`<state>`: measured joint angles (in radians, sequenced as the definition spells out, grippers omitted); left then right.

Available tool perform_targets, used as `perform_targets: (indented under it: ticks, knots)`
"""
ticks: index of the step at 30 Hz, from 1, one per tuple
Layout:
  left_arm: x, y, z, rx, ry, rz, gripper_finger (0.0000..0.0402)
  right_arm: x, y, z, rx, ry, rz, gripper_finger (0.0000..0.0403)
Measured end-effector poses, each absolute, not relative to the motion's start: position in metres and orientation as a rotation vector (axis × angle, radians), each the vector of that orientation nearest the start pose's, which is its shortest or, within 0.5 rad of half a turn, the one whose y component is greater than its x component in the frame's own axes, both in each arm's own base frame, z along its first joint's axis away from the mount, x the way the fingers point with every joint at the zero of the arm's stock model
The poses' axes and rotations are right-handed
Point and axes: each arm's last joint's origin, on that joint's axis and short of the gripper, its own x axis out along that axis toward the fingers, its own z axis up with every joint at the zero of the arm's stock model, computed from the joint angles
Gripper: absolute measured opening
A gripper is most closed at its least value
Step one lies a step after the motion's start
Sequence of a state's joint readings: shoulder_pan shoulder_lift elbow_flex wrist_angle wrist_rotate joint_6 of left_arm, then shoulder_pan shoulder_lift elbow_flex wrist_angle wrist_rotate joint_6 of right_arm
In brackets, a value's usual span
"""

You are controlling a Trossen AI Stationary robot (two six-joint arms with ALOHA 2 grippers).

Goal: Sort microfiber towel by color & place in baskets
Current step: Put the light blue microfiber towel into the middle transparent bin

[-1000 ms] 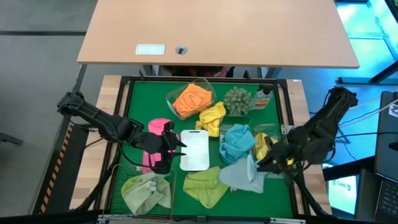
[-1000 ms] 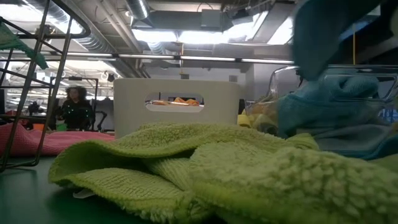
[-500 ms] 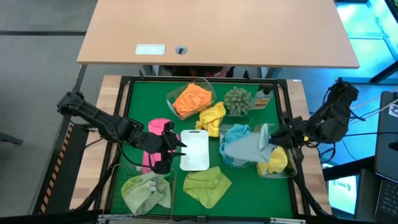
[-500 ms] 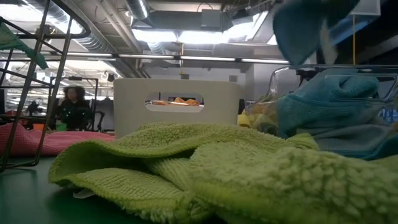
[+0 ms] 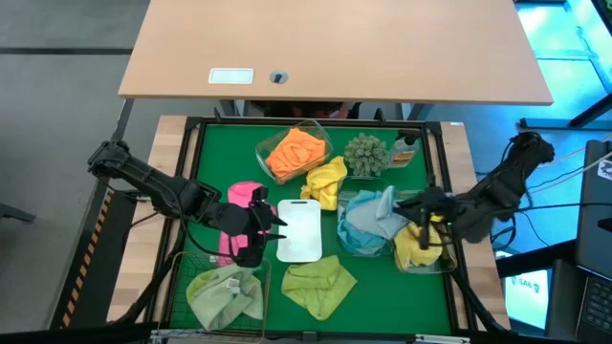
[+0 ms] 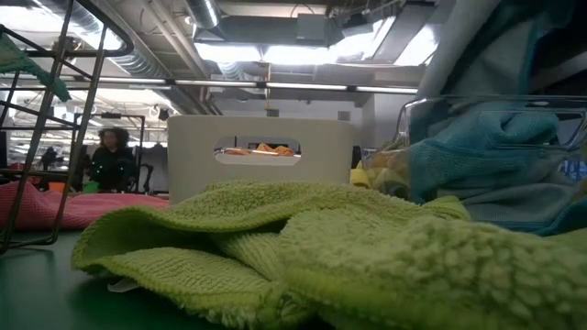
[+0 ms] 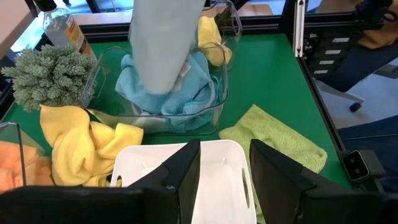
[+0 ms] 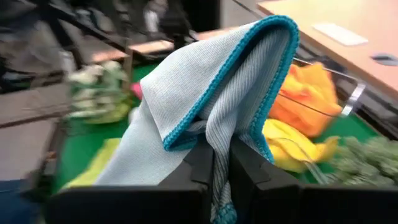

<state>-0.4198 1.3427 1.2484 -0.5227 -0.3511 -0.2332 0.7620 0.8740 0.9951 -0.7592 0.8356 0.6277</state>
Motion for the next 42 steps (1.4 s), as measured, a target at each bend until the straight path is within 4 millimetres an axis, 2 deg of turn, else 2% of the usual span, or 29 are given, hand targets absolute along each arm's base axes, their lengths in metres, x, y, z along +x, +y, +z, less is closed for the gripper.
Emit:
perform_targets:
  ticks: [3, 12, 20, 35, 42]
  knots:
    - [0.267, -0.108, 0.342, 0.005, 0.574, 0.001, 0.0133, 0.146, 0.093, 0.332, 0.12, 0.462, -0.271, 0.0023]
    - [0.267, -0.108, 0.342, 0.013, 0.575, -0.001, 0.0133, 0.197, 0.085, 0.295, 0.108, 0.742, -0.3, 0.0024]
    - [0.267, -0.108, 0.342, 0.013, 0.575, -0.001, 0.0133, 0.229, 0.079, 0.261, 0.114, 0.946, -0.286, 0.0024]
    - [0.266, -0.108, 0.342, 0.013, 0.575, -0.001, 0.0133, 0.26, 0.091, 0.208, 0.028, 1.132, -0.299, 0.0024]
    - [0.266, -0.108, 0.342, 0.013, 0.575, -0.001, 0.0133, 0.265, 0.093, 0.196, 0.012, 1.173, -0.304, 0.0024]
